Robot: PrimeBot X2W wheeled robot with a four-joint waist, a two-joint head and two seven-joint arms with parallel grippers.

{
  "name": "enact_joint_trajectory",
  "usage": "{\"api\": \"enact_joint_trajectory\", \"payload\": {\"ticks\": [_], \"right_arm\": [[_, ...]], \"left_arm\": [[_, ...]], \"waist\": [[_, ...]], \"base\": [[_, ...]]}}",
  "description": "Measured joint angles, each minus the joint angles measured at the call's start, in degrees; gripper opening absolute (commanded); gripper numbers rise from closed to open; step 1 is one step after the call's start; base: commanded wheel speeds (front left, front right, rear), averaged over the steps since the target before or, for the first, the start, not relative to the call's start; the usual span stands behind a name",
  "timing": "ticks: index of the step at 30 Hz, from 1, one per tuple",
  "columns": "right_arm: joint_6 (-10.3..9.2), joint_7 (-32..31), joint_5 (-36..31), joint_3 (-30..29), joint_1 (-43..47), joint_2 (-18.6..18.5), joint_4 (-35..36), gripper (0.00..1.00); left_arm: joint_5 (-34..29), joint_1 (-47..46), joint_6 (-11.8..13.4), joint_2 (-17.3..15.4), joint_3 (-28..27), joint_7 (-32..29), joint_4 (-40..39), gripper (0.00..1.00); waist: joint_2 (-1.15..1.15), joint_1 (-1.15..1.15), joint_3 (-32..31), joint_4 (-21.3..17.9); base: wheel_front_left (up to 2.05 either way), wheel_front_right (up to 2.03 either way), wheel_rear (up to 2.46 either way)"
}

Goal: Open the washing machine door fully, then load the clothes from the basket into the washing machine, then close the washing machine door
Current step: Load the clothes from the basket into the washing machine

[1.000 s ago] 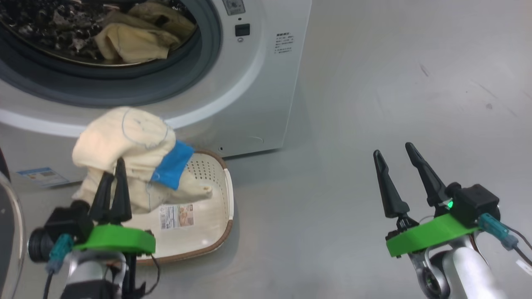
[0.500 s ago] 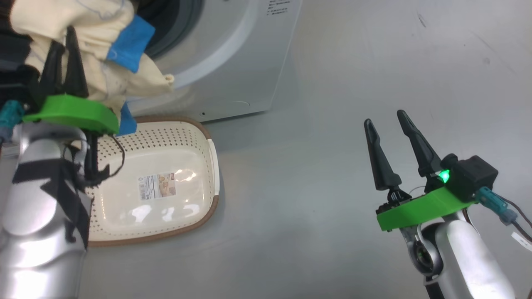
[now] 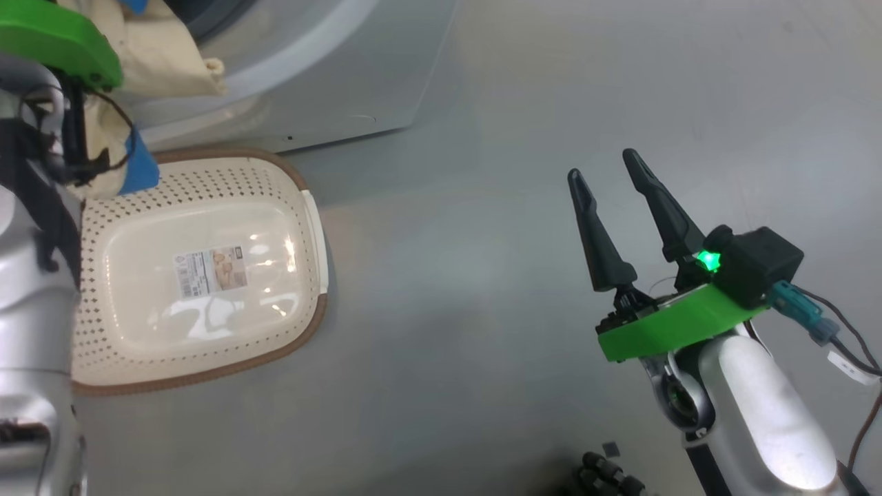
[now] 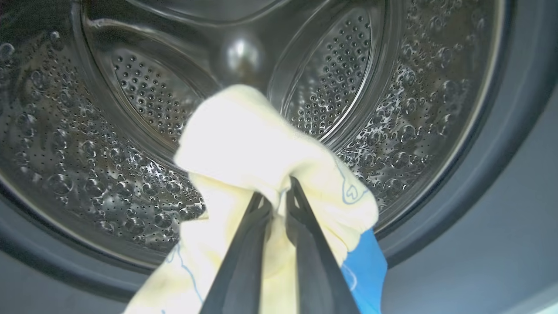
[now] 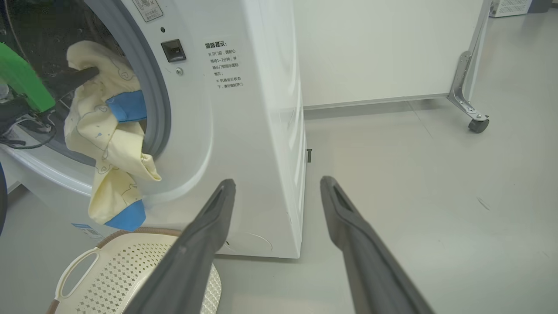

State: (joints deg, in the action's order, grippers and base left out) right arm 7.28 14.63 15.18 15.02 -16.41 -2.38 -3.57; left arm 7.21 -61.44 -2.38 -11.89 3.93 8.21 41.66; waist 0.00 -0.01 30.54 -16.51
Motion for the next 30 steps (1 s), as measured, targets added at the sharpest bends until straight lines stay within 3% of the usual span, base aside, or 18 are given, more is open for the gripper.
{"api": "enact_joint_trajectory", "payload": {"ticks": [10,19,30], "right_arm": [[0.00,0.0,0.4,3.0,-2.7,0.0,0.4,1.00],[0.01,0.0,0.5,4.5,-3.0,0.0,0.4,1.00],[0.00,0.0,0.5,5.1,-3.0,0.0,0.5,1.00]], "left_arm": [[-1.2,-12.3,0.5,-3.4,0.2,-0.1,8.6,0.00],[-2.2,-20.5,2.8,-5.5,0.5,1.4,13.9,0.00],[-3.1,-27.7,4.5,-5.9,2.0,4.2,16.8,0.00]], "waist": [[0.00,0.00,6.5,-2.8],[0.00,0.01,9.9,-4.5],[0.00,0.01,11.6,-5.3]], "base": [[0.00,0.00,0.00],[0.00,0.00,0.00],[0.00,0.00,0.00]]}}
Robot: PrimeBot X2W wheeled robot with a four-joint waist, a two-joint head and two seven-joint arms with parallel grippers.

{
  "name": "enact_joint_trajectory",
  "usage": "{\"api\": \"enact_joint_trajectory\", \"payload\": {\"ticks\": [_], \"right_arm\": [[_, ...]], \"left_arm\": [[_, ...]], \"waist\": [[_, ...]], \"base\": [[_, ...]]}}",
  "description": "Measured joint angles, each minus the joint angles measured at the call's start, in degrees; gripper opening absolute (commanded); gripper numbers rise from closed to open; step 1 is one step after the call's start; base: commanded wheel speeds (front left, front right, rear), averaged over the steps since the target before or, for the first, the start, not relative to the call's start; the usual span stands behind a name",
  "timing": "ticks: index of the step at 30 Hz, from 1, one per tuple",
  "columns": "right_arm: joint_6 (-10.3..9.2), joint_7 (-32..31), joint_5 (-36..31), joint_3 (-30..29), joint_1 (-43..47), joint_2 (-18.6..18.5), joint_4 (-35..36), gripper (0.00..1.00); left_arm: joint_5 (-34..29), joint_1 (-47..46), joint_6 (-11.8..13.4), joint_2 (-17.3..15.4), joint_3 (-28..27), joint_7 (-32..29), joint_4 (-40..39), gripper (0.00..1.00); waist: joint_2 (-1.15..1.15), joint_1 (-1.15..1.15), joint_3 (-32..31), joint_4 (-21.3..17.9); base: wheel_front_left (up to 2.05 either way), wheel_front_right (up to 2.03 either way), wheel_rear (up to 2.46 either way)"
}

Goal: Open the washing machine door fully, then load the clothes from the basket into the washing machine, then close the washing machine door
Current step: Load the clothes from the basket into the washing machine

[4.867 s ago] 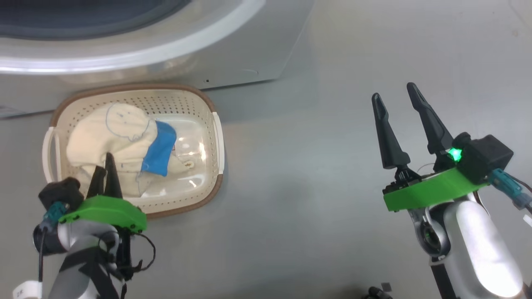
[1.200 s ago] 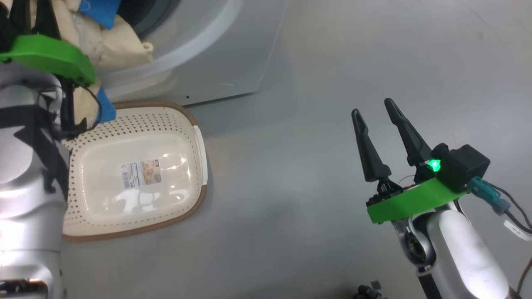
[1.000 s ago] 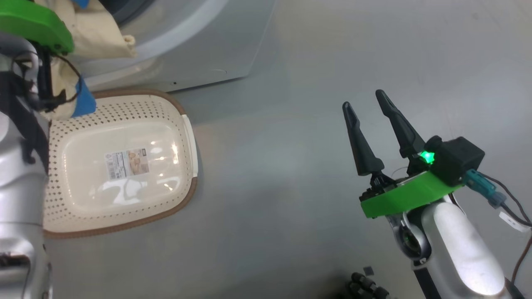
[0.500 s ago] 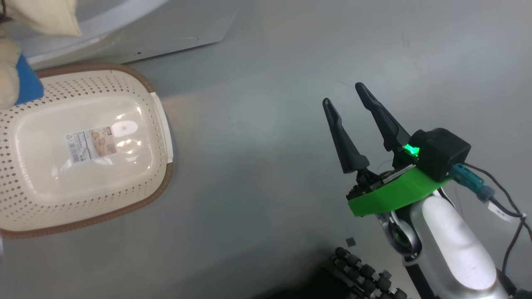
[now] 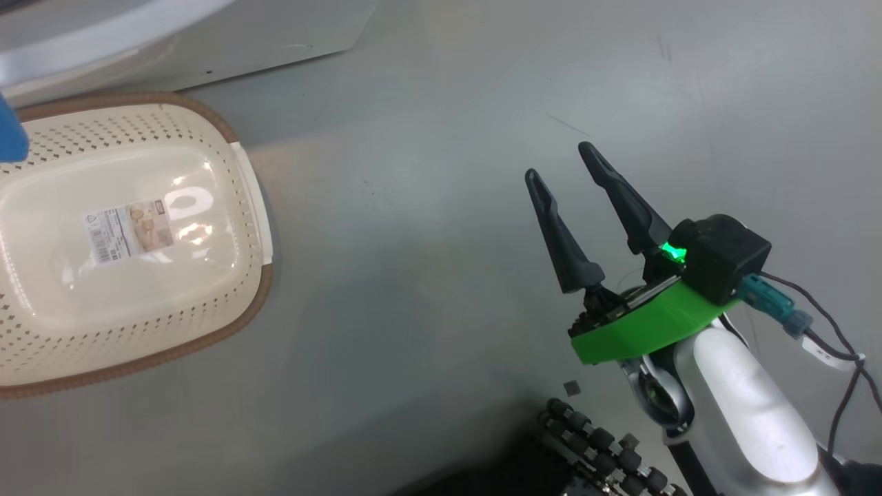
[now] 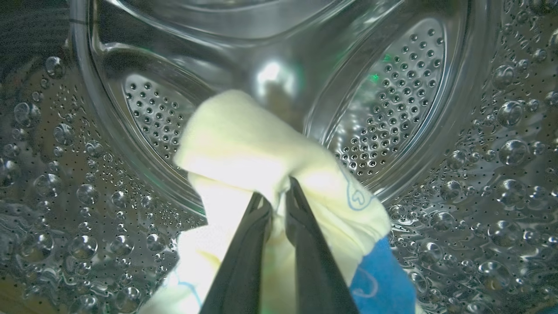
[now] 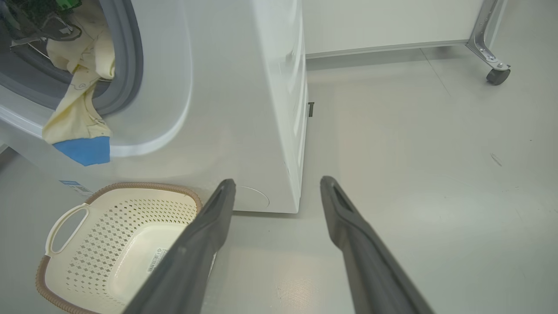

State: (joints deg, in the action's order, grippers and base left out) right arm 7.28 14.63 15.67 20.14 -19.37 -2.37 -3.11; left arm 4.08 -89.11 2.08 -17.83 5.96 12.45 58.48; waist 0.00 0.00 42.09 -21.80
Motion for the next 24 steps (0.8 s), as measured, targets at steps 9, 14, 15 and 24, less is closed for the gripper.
{"api": "enact_joint_trajectory", "payload": {"ticks": [9,14,15,24], "right_arm": [[0.00,0.0,0.5,0.3,0.0,0.0,0.0,1.00],[0.01,0.0,0.5,0.5,0.0,0.0,0.0,1.00],[0.00,0.0,0.5,0.5,0.0,0.0,0.0,1.00],[0.01,0.0,0.9,0.5,0.0,0.0,-0.1,1.00]], "left_arm": [[-1.1,-2.0,1.8,-1.0,1.4,1.7,-0.3,0.00],[-1.6,-2.1,2.0,-1.4,2.6,2.0,0.1,0.00],[-1.6,-2.1,2.0,-1.4,2.8,2.0,0.8,0.00],[-1.6,-2.1,1.5,-0.7,4.3,-3.4,6.7,0.49]], "waist": [[0.00,0.00,0.9,-0.5],[0.00,0.00,1.2,-0.7],[0.00,0.00,1.2,-0.8],[0.00,0.00,0.1,-0.6]], "base": [[0.00,0.00,0.00],[0.00,0.00,0.00],[0.00,0.00,0.00],[0.00,0.00,0.00]]}}
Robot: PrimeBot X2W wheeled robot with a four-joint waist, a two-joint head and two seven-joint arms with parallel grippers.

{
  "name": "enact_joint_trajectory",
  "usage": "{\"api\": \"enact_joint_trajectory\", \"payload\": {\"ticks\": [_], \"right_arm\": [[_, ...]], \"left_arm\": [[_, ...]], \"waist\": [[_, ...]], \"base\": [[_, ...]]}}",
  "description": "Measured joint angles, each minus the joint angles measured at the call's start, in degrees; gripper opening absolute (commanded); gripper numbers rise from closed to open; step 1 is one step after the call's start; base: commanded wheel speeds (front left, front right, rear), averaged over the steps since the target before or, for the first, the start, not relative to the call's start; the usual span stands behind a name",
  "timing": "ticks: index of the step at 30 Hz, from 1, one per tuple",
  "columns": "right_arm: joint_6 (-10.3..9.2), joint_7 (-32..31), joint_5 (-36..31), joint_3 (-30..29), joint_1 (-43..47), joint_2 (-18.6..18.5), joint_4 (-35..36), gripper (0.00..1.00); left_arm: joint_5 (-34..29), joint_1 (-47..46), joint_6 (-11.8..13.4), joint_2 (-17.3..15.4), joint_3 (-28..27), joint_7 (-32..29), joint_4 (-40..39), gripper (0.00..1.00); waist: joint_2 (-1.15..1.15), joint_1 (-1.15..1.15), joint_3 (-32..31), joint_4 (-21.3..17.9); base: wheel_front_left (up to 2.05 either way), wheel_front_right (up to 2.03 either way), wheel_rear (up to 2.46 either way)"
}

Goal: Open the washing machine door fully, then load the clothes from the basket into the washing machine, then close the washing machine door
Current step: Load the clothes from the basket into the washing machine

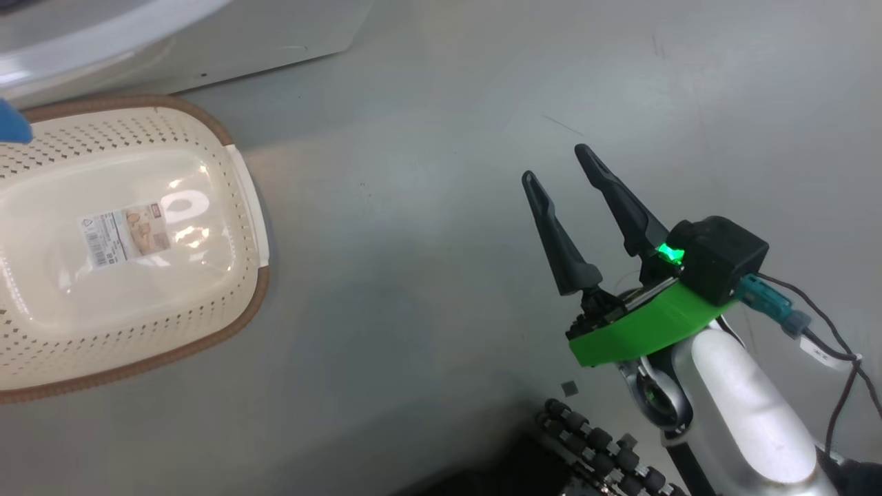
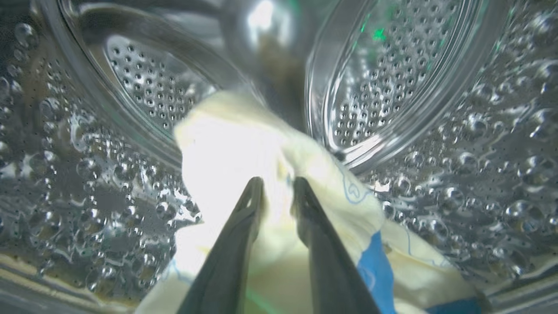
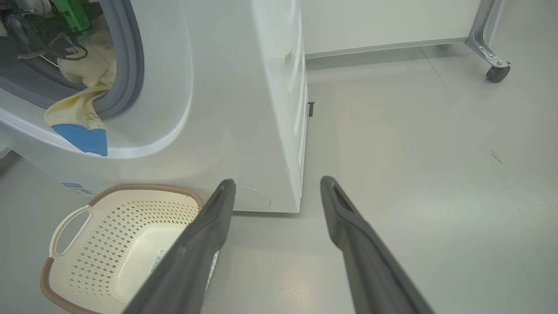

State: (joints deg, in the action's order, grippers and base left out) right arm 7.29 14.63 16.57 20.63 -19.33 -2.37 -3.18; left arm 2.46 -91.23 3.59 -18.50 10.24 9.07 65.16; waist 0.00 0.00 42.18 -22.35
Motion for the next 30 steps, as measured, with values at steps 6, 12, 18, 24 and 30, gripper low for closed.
{"api": "enact_joint_trajectory", "payload": {"ticks": [6,12,18,24,30], "right_arm": [[-0.01,0.0,0.0,-0.2,0.0,0.0,0.0,1.00],[0.00,0.0,0.0,-0.5,0.0,0.0,-0.1,1.00],[0.00,0.0,0.0,-0.9,0.0,0.0,-0.3,1.00],[-0.01,0.0,-0.5,-1.7,0.0,0.0,-0.8,1.00],[0.00,0.0,-1.1,-2.7,0.0,0.0,-1.0,1.00]], "left_arm": [[0.0,-1.0,0.0,1.5,1.1,-6.6,3.8,1.00],[0.2,-1.2,0.0,2.5,1.2,-8.7,5.5,1.00],[1.8,-1.1,0.0,3.9,1.2,-8.6,6.5,1.00],[3.2,0.4,0.1,5.5,1.1,-7.4,7.0,1.00],[4.7,3.0,0.0,7.9,1.1,-4.4,7.2,1.00]], "waist": [[0.00,0.00,-0.7,0.5],[0.00,0.00,-1.2,1.1],[0.00,0.00,-2.7,2.0],[0.00,0.00,-4.5,3.1],[0.00,0.00,-6.5,4.7]], "base": [[0.00,0.00,0.00],[0.00,0.00,0.00],[0.00,0.00,0.00],[0.00,0.00,0.00],[0.00,0.00,0.00]]}}
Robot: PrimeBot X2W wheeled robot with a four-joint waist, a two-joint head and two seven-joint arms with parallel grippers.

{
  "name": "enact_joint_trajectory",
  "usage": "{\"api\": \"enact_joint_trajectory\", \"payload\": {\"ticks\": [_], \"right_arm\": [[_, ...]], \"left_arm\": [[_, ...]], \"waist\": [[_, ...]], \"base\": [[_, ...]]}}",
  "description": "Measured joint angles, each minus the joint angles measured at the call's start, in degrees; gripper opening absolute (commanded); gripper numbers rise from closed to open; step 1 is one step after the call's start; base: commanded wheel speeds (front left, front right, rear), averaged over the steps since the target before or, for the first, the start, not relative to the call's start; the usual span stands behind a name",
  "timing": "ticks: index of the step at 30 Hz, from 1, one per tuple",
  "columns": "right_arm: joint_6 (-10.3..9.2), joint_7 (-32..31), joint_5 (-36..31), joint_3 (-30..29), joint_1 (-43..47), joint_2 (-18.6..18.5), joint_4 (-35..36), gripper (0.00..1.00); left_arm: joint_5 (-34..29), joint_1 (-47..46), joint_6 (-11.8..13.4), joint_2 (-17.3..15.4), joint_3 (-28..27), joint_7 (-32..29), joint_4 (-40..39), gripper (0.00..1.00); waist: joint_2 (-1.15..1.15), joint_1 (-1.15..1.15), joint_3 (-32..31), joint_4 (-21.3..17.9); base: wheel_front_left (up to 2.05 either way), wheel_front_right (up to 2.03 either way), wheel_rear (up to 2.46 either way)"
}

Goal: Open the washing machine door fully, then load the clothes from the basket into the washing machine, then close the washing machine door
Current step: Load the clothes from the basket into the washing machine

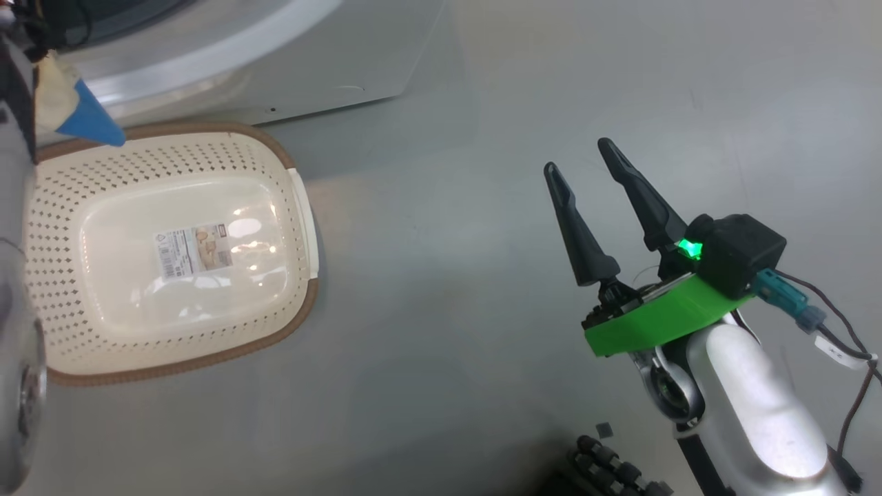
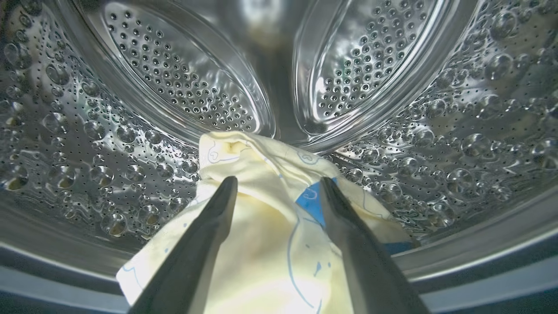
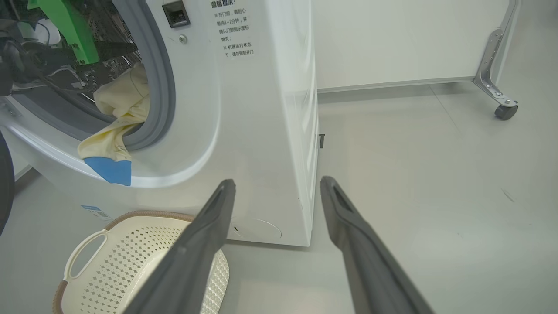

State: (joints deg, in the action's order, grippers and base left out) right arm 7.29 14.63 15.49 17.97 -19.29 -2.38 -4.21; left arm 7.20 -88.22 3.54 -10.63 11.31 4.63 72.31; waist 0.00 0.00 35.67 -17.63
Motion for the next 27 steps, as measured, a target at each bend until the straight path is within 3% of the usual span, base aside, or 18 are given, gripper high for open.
{"api": "enact_joint_trajectory", "payload": {"ticks": [18,25,27], "right_arm": [[-0.01,0.0,-3.0,-4.3,1.9,0.0,-0.6,1.00],[0.00,0.0,-3.6,-5.4,2.9,0.0,-0.6,1.00],[0.00,0.0,-4.0,-5.7,3.1,0.0,-0.5,1.00]], "left_arm": [[4.9,16.4,-3.9,4.5,-0.2,9.1,-4.7,1.00],[5.7,28.0,-3.8,4.3,-0.6,9.6,-15.5,1.00],[5.6,32.6,-3.4,4.1,-1.1,9.6,-22.6,1.00]], "waist": [[0.00,0.00,-6.5,5.5],[0.00,0.00,-8.3,6.8],[0.00,0.00,-8.5,7.1]], "base": [[0.00,0.00,0.00],[0.00,0.00,0.00],[0.00,0.00,0.00]]}}
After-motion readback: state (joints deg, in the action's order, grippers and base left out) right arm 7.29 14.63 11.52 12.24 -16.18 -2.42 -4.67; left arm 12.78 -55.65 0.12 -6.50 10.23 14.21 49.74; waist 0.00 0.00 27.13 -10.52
